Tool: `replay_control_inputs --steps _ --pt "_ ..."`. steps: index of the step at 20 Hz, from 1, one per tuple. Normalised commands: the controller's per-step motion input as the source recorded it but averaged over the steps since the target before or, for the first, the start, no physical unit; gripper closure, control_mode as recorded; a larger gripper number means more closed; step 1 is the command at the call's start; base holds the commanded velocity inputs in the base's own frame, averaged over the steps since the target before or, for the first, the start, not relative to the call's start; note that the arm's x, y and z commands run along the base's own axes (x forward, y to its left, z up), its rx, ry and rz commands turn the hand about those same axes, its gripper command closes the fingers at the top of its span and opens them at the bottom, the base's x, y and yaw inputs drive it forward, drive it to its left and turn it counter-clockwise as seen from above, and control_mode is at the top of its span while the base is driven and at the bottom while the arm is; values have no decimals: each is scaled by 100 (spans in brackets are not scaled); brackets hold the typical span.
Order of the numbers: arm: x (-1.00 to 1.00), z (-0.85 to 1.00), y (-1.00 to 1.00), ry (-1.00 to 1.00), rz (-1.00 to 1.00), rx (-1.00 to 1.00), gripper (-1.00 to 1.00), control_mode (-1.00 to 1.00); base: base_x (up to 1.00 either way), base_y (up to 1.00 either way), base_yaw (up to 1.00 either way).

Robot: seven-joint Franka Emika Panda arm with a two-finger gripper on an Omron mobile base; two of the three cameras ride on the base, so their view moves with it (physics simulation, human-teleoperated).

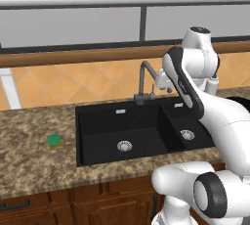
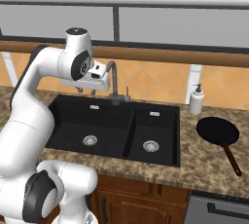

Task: Pick the pan and sponge and place them into the sink. Then turn on the water.

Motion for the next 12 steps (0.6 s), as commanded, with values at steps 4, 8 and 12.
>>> replay_control_inputs --steps 4,8,12 --pt "-4 0 -3 0 0 0 -100 -100 0 0 0" --pt "-11 0 -70 7 0 -8 -100 -100 0 0 0" --pt "-1 0 -100 13 0 -8 -100 -100 0 0 0"
